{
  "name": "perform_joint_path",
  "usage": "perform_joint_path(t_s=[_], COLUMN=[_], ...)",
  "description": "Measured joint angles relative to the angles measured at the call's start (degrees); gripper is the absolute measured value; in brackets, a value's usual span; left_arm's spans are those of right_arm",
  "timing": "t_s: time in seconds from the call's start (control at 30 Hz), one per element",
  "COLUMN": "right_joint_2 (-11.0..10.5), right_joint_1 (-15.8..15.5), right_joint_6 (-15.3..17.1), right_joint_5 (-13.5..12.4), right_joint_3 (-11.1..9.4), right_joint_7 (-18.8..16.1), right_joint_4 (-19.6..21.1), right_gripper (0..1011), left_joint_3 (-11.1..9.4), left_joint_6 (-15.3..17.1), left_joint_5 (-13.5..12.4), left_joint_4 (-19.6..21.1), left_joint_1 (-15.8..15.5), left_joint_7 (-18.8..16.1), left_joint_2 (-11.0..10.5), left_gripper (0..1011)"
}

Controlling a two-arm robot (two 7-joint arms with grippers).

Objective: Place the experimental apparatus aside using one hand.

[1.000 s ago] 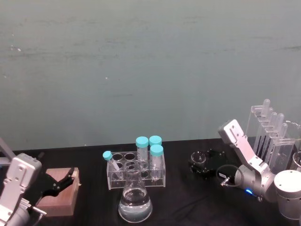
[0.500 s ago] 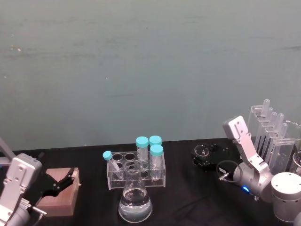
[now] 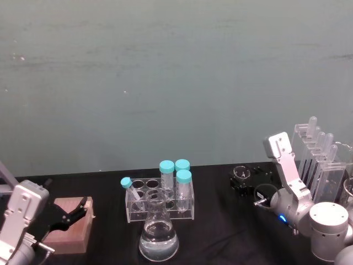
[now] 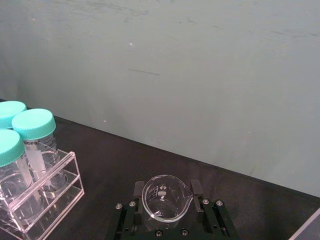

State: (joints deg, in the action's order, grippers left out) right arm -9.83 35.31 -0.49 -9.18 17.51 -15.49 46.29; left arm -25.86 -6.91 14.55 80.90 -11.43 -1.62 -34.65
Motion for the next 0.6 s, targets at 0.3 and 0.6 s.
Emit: perform_joint_path(t_s=[0.3, 0.6], right_joint_2=[0.9, 1.9], right_joint_1=[-1.1, -0.8], right_joint_6=[1.9, 2.7], right_joint_5=[2.5, 5.0], right_joint_3=[-0.7, -1.8], right_joint_7=[4.0, 6.9], right_joint_4=[1.8, 0.9], right_gripper=[556, 556], left_joint_3=[0.0, 0.0], left_joint_6=[0.0, 0.0], left_joint_5=[0.0, 0.0], left_joint_4=[0.0, 0.0], left_joint_1=[0.0, 0.0], left_joint_7=[0.0, 0.0], left_joint_2=[0.0, 0.0], left_gripper=[1000, 1000])
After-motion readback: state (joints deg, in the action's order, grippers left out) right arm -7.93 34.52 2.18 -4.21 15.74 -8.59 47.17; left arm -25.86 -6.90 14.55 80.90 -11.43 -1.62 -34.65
